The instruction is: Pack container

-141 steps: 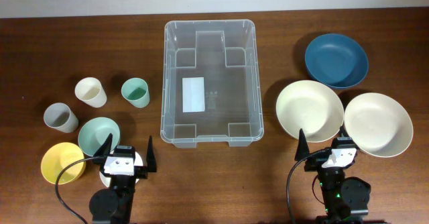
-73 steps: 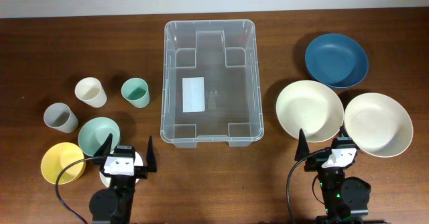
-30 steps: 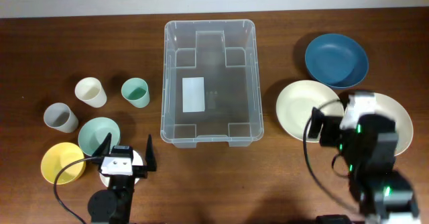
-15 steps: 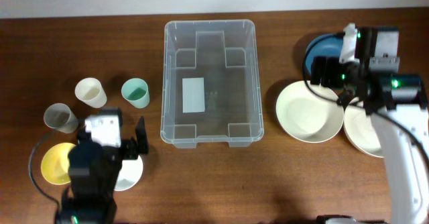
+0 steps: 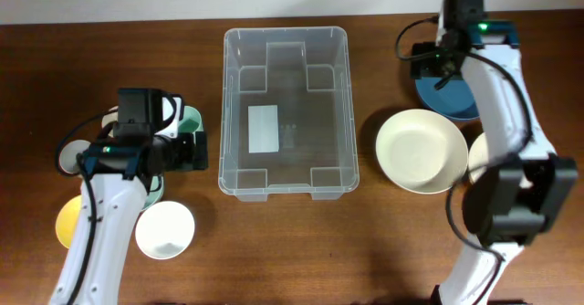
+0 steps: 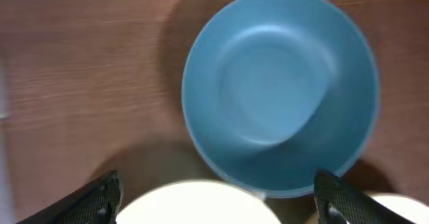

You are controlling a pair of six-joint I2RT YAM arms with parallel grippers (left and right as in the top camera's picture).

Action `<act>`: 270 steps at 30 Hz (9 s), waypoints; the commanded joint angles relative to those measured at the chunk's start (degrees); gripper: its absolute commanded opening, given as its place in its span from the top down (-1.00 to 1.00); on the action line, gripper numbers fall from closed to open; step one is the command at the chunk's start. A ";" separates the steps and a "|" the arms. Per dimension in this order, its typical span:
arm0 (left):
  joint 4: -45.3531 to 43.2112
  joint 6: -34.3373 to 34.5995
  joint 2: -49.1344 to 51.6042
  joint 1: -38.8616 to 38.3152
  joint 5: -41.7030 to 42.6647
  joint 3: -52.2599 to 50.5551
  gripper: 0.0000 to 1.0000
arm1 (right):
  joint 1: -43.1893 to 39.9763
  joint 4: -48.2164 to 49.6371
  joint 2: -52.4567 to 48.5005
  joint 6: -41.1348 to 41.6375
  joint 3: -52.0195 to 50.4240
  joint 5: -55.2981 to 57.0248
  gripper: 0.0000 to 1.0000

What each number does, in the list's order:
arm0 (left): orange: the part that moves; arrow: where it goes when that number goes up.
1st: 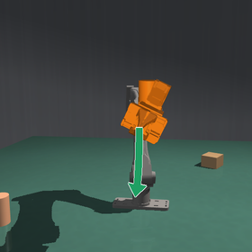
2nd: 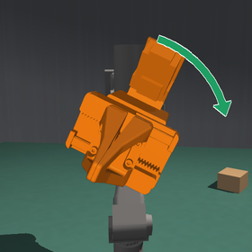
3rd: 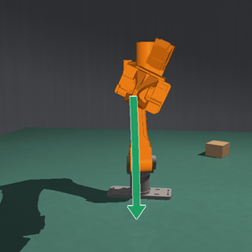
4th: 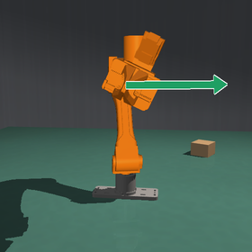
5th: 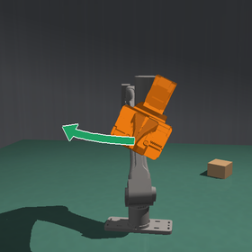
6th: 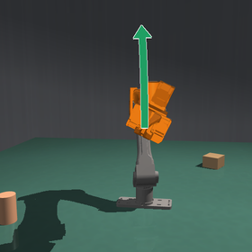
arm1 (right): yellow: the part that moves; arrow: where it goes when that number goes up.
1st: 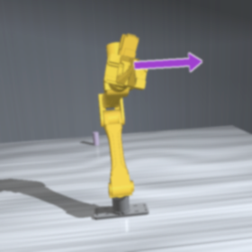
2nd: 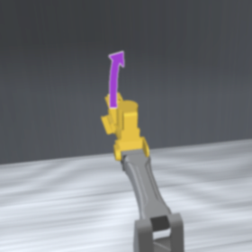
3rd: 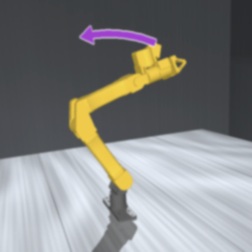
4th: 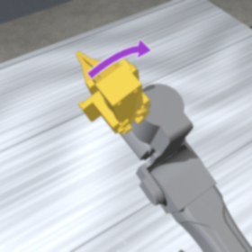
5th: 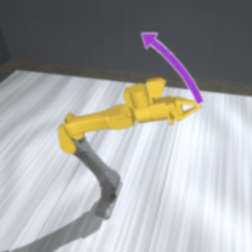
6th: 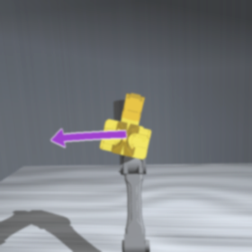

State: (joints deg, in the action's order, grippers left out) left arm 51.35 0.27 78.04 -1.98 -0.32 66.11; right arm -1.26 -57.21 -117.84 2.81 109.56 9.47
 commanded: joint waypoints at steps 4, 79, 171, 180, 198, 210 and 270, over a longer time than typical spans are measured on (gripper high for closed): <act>-0.26 0.61 1.40 0.00 1.01 0.96 -0.99 | 1.68 6.03 -5.95 -0.68 1.25 3.43 -0.72; -0.33 0.61 1.40 0.00 1.01 0.96 -0.99 | 4.72 -2.45 -14.71 -8.63 33.79 10.27 0.92; 7.48 0.59 -2.21 23.04 0.83 15.06 -0.99 | 33.51 4.00 -8.81 -48.15 4.68 -17.92 -0.03; 7.45 0.59 -2.21 23.04 0.81 15.06 -0.99 | 31.63 5.05 1.20 -31.45 8.15 -8.74 -0.15; 7.45 0.61 -2.21 23.02 1.70 15.06 -0.99 | 4.09 -13.57 8.63 31.17 8.07 -8.04 -0.98; 7.45 0.61 -2.21 23.02 1.70 15.06 -0.99 | 4.39 -15.34 2.43 43.89 3.98 -6.25 -1.00; 7.45 0.59 -2.21 23.02 1.68 15.06 -0.99 | 8.92 -12.39 -15.72 53.40 -1.68 -3.43 0.93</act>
State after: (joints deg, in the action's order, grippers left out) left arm 58.78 0.30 76.03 20.71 0.69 80.49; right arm 7.25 -69.87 -132.94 55.70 108.20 5.15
